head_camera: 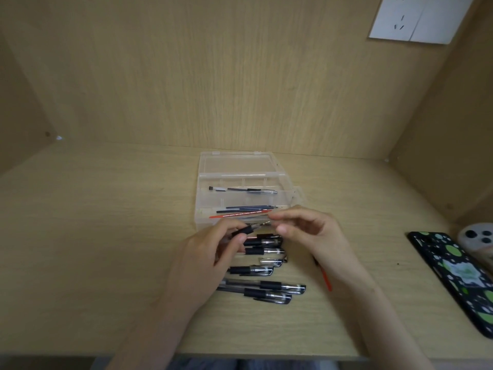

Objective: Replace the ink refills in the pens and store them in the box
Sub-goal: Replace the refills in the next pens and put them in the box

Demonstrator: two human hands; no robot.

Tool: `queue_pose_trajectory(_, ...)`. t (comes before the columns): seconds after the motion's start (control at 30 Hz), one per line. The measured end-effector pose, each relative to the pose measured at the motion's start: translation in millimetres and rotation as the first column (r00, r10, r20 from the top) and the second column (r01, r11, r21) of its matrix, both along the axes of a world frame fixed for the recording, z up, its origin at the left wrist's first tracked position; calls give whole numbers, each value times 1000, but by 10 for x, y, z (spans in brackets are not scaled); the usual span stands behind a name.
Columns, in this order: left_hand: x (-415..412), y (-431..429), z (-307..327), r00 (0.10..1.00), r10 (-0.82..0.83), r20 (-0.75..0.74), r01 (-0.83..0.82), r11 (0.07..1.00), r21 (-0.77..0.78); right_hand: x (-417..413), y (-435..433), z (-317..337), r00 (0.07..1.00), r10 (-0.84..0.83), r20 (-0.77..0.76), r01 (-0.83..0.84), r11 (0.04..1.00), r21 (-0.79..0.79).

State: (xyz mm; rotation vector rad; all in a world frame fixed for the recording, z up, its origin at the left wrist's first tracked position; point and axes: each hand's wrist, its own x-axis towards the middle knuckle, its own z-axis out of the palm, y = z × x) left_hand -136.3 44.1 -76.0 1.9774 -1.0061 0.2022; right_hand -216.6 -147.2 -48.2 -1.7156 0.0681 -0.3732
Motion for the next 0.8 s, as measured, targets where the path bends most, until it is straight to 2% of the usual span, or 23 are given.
queue_pose_trajectory(0.07, 2, -4, 1, 1000, 3, 10, -4, 1000, 11, -40, -119, -23, 999, -19, -28, 13, 978, -210)
queue_pose_trajectory(0.13, -1, -10, -2, 1000, -4, 21, 4, 1000, 5, -83, -207, -63, 996, 9, -93, -45, 917, -397)
queue_pose_trajectory(0.23, -5, -21, 0, 1000, -26, 7, 27, 1000, -8, -130, -245, -94, 986, 27, -167, -111, 850, -515)
queue_pose_trajectory(0.4, -11, -19, -3, 999, -30, 12, 30, 1000, 4, -107, -240, -173, 980, 17, -201, -143, 759, -635)
queue_pose_trajectory(0.5, -8, -19, -10, 999, -40, 0, 40, 999, -1, -114, -211, -170, 983, 3, -181, -117, 771, -626)
queue_pose_trajectory(0.63, -4, -15, -25, 999, -34, 13, 34, 999, -5, -163, -155, -43, 993, -108, -50, 82, 925, -372)
queue_pose_trajectory(0.7, 0, -13, -21, 999, -38, 35, 38, 999, 5, -162, -110, 5, 992, -123, 1, 118, 952, -281)
queue_pose_trajectory(0.8, 4, -15, -7, 998, -44, 44, 44, 999, 14, -141, -32, 55, 996, -85, 37, 92, 969, -230)
